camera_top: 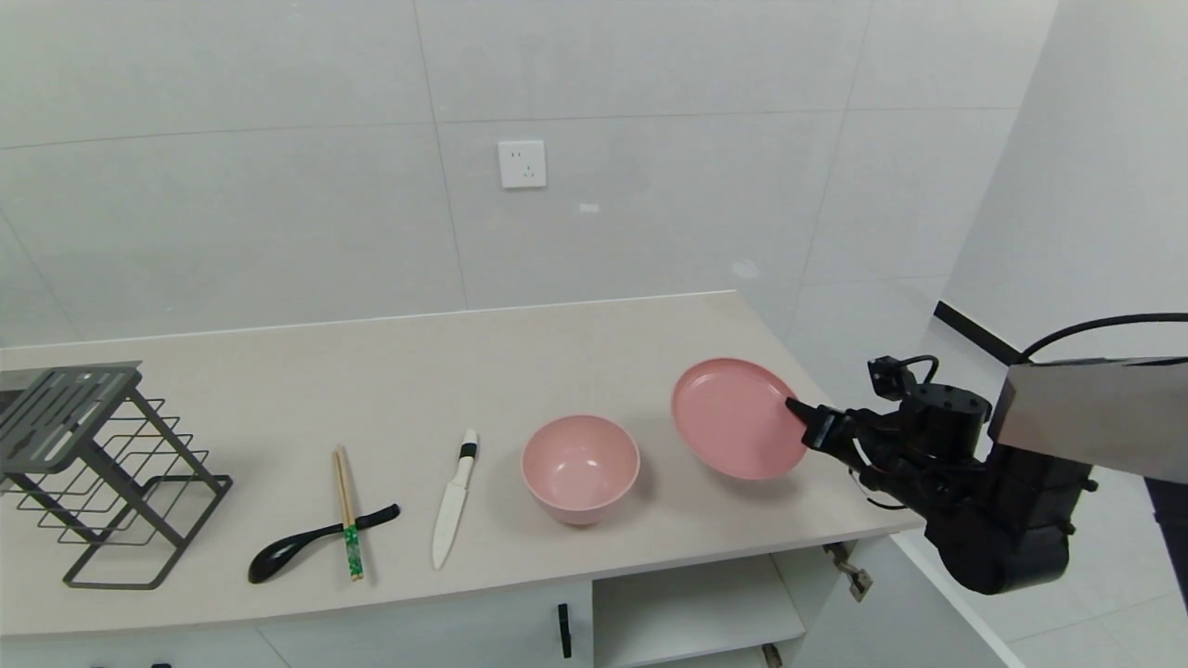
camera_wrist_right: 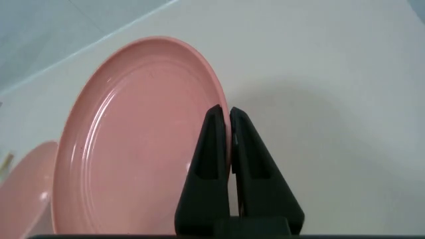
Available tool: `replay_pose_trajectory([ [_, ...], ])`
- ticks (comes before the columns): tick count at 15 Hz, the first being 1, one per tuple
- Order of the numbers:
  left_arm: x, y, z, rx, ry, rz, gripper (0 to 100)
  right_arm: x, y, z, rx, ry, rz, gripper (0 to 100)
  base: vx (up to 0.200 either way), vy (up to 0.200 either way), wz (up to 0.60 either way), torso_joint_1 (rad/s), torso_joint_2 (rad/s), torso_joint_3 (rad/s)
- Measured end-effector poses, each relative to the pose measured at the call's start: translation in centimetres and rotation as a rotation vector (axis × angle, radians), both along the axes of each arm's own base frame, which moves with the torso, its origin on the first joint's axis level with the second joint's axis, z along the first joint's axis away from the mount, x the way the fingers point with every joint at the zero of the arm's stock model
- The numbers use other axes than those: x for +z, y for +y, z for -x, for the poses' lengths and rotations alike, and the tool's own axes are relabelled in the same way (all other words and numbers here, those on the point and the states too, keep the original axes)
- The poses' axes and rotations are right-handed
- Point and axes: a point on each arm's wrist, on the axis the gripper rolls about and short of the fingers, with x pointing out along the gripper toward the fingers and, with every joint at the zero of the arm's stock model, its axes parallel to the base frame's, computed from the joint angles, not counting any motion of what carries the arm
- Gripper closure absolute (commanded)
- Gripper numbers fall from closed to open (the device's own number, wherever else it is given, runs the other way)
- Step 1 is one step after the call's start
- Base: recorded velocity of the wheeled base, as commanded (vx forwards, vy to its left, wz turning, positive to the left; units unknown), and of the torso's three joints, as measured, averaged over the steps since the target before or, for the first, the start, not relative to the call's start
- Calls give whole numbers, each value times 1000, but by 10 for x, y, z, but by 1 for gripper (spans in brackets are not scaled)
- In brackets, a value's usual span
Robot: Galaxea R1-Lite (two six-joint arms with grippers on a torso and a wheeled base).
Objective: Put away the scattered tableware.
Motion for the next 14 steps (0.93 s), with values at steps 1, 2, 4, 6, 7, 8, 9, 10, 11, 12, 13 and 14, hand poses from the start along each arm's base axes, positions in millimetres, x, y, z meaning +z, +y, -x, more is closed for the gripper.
replay_pose_trajectory([
  [1, 0, 0, 0, -1, 0, -1, 0, 1, -2, 12, -6, 32, -8, 100, 0, 0, 0, 0, 0, 0],
  [2, 0, 0, 0, 0, 0, -1, 0, 6, -5, 25, -11, 56, -14, 100, 0, 0, 0, 0, 0, 0],
  [4, 0, 0, 0, 0, -1, -2, 0, 22, -9, 48, -15, 73, -21, 100, 0, 0, 0, 0, 0, 0],
  [6, 0, 0, 0, 0, -1, -8, 0, 42, -7, 61, -4, 38, -30, 100, 0, 0, 0, 0, 0, 0],
  [7, 0, 0, 0, 0, -1, -12, 0, 51, -6, 65, 2, 16, -34, 100, 0, 0, 0, 0, 0, 0],
  [8, 0, 0, 0, -1, 0, -21, 0, 59, -5, 69, 7, -6, -38, 100, 0, 0, 0, 0, 0, 0],
  [9, 0, 0, 0, -5, 0, -34, 0, 66, -5, 72, 12, -25, -42, 100, 0, 0, 0, 0, 0, 0],
  [10, 0, 0, 0, -8, 0, -42, 0, 73, -4, 76, 18, -48, -44, 100, 0, 0, 0, 0, 0, 0],
  [11, 0, 0, 0, -8, 0, -44, 0, 80, -1, 79, 29, -68, -46, 100, 0, 0, 0, 0, 0, 0],
  [12, 0, 0, 0, -9, 1, -46, 0, 85, 0, 82, 37, -81, -48, 100, 0, 0, 0, 0, 0, 0],
  [13, 0, 0, 0, -9, 1, -47, 0, 89, 2, 88, 47, -90, -49, 100, 0, 0, 0, 0, 0, 0],
  [14, 0, 0, 0, -9, 1, -47, 0, 93, 3, 93, 56, -97, -49, 100, 0, 0, 0, 0, 0, 0],
])
